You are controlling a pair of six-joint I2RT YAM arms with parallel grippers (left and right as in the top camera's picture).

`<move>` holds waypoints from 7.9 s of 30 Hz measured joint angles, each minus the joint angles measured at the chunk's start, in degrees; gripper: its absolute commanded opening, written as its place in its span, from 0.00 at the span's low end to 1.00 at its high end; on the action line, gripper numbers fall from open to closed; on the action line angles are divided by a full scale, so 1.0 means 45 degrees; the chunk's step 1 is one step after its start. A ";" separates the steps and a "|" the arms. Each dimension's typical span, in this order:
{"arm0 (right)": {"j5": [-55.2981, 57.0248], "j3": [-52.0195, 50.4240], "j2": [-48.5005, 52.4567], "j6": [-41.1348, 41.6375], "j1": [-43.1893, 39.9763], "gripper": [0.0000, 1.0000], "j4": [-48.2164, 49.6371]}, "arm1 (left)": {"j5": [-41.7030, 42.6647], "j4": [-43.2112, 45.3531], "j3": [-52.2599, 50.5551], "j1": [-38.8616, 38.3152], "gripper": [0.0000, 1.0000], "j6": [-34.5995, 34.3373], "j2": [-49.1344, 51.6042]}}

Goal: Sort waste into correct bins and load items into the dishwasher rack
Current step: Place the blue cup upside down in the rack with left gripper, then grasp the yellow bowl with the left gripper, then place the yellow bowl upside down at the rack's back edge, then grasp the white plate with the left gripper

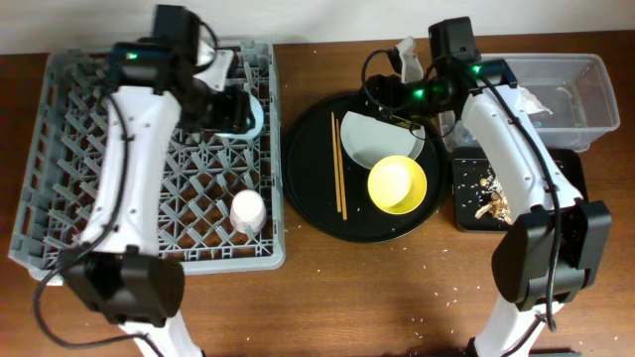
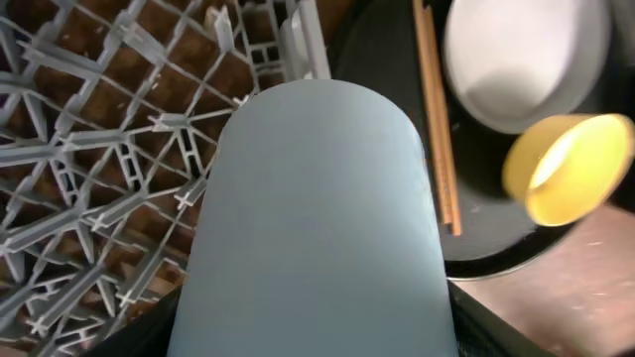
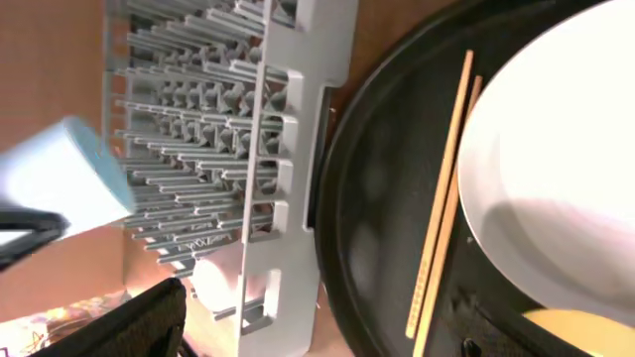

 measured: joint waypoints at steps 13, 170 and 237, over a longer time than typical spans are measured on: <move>0.0699 0.0000 0.0000 -0.0306 0.0000 0.85 -0.0816 | -0.1700 -0.0131 -0.0034 -0.0525 0.60 -0.0894 0.3240; 0.5168 0.0869 -0.3211 -0.1676 -0.3269 0.99 -0.5644 | -1.0710 0.0160 0.7611 -0.3157 0.00 -0.3803 0.5158; 0.6513 0.0869 -0.3167 -0.1681 -0.3269 0.99 -0.5542 | -0.2851 0.2074 0.6319 -0.6008 0.34 -0.4658 0.8811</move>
